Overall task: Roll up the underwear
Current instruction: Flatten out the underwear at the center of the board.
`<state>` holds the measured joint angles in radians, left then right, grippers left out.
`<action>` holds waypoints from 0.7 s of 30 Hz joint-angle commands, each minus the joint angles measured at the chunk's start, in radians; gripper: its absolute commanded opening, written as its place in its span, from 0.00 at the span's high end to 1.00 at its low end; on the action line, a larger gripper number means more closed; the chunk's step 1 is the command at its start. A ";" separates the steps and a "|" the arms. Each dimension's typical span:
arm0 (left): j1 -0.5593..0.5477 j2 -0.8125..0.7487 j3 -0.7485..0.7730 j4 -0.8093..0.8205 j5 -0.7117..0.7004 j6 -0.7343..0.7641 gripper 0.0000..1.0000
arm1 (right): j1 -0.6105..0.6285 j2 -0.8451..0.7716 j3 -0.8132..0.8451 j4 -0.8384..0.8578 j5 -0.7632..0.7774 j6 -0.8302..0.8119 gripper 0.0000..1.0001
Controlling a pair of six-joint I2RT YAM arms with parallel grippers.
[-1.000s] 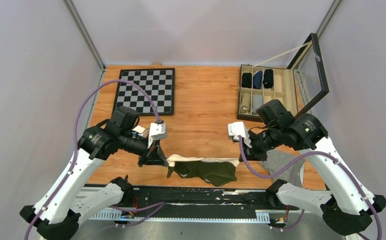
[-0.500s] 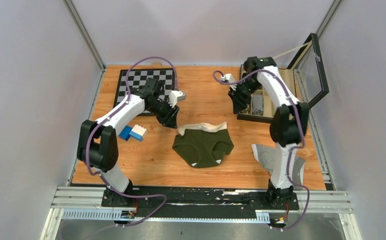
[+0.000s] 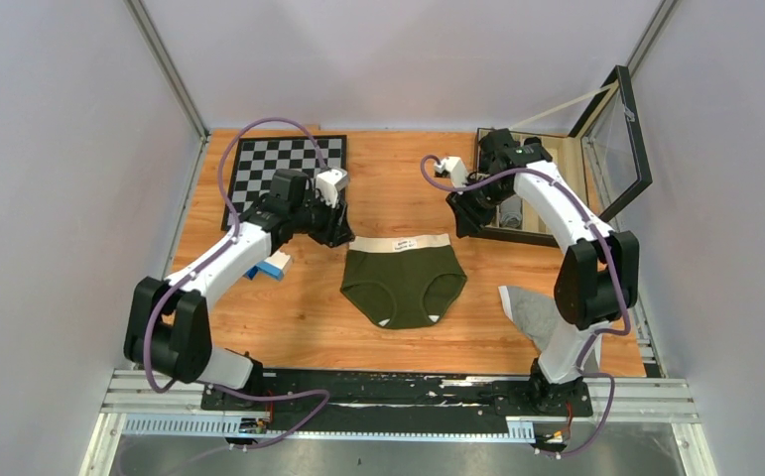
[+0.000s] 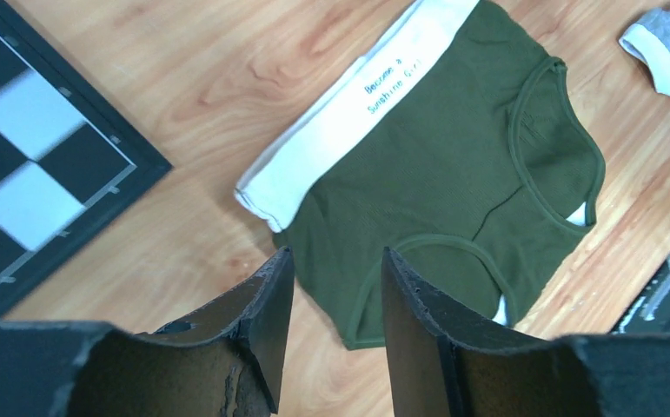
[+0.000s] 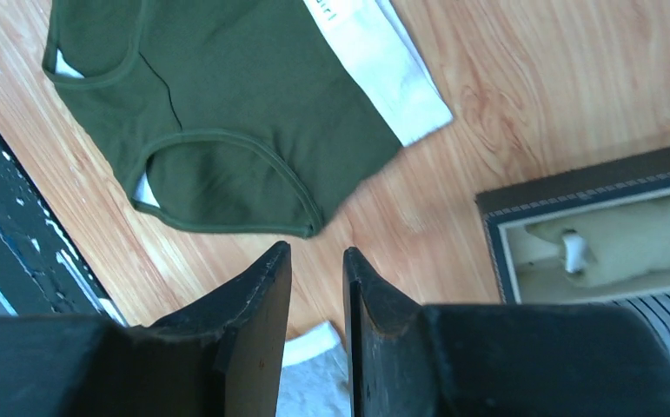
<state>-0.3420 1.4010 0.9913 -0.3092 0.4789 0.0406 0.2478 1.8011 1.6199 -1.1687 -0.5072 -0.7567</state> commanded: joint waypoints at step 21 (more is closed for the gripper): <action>0.017 0.386 0.037 0.011 -0.148 -0.389 0.55 | 0.028 0.155 -0.299 0.416 0.065 0.408 0.78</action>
<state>-0.3401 1.7496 0.9821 -0.2584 0.4053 -0.3202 0.2676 1.9804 1.3659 -0.8238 -0.4816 -0.4198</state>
